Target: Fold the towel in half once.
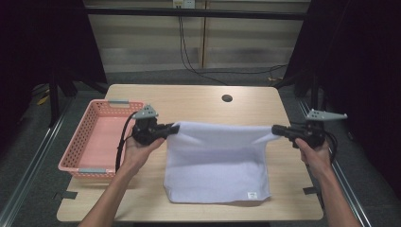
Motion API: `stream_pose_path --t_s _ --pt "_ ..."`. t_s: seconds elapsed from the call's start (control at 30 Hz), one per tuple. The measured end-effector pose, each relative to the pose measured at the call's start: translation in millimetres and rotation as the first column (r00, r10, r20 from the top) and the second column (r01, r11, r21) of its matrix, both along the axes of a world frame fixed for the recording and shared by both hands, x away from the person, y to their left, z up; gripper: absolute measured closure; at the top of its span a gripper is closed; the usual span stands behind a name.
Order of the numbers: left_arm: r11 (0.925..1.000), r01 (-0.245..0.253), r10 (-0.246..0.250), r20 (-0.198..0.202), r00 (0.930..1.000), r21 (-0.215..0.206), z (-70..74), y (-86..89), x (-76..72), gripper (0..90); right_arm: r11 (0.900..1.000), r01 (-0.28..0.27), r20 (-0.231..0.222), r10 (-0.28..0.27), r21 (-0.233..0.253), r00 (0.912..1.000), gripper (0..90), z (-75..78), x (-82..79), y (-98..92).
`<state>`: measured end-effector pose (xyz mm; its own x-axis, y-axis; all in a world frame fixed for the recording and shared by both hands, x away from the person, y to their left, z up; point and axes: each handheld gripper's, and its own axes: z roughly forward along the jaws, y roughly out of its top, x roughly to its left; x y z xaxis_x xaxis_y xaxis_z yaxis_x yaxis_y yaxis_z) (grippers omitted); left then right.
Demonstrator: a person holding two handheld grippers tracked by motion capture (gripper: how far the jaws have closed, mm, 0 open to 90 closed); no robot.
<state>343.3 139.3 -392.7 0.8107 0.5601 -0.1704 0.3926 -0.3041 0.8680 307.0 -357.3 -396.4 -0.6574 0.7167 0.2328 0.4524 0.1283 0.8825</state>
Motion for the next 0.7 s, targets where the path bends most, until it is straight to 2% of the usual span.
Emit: stream_pose_path --t_s 0.07,0.13,0.23,0.3,0.37,0.4,0.43,0.47,0.5,0.53,0.57,0.63,0.7 --pt "0.9998 0.021 -0.021 -0.003 0.9998 0.000 -3.6 -0.4 -15.9 82.1 1.000 -0.010 -0.001 0.010 0.001 1.0000 84.5 -4.8 -19.6 -1.9" --pt "0.9982 0.048 -0.047 -0.017 0.9987 0.036 -12.5 0.2 -34.3 81.9 0.999 -0.024 -0.013 0.024 -0.021 0.9996 84.2 -11.3 -39.0 -1.4" --pt "0.9962 0.055 -0.051 -0.068 0.9964 0.068 -31.1 4.0 -50.4 80.7 0.997 -0.058 -0.053 0.055 -0.047 0.9971 82.3 -27.5 -66.5 1.6" --pt "0.9922 0.077 -0.066 -0.109 0.9918 0.099 -46.7 7.2 -60.7 79.5 0.996 -0.079 -0.096 0.074 -0.051 0.9926 78.0 -41.8 -83.9 4.6" --pt "0.9858 0.109 -0.089 -0.152 0.9844 0.128 -59.7 10.2 -73.6 74.0 0.991 -0.105 -0.139 0.093 -0.084 0.9859 70.3 -56.5 -99.7 10.7" --pt "0.9833 0.126 -0.104 -0.164 0.9810 0.131 -62.4 11.5 -78.1 67.9 0.986 -0.126 -0.166 0.107 -0.107 0.9803 66.5 -63.2 -108.6 14.2" --pt "0.9807 0.153 -0.130 -0.178 0.9755 0.122 -64.8 14.2 -83.7 64.5 0.986 -0.130 -0.180 0.110 -0.101 0.9774 63.2 -65.4 -113.7 15.8" --pt "0.9788 0.171 -0.149 -0.176 0.9730 0.113 -64.8 17.8 -89.1 62.7 0.986 -0.130 -0.180 0.110 -0.104 0.9775 61.7 -65.6 -120.6 17.2" --pt "0.9773 0.191 -0.173 -0.177 0.9690 0.091 -63.8 22.6 -92.3 59.8 0.988 -0.119 -0.166 0.101 -0.098 0.9808 59.8 -62.8 -127.6 17.8" --pt "0.9793 0.188 -0.173 -0.172 0.9698 0.075 -61.9 26.4 -92.8 56.7 0.991 -0.101 -0.148 0.088 -0.088 0.9851 57.5 -58.7 -132.9 18.0" --pt "0.9813 0.173 -0.159 -0.161 0.9742 0.083 -59.5 28.6 -90.2 54.4 0.992 -0.085 -0.130 0.072 -0.095 0.9888 56.9 -54.6 -136.5 19.4" --pt "0.9882 0.134 -0.120 -0.166 0.9789 0.075 -57.6 25.4 -78.3 55.4 0.993 -0.075 -0.111 0.065 -0.093 0.9917 54.7 -49.1 -136.8 28.7" --pt "0.9849 0.163 -0.152 -0.158 0.9757 0.058 -59.9 16.4 -67.8 57.4 0.995 -0.076 -0.090 0.070 -0.066 0.9935 53.8 -47.7 -130.3 45.2"
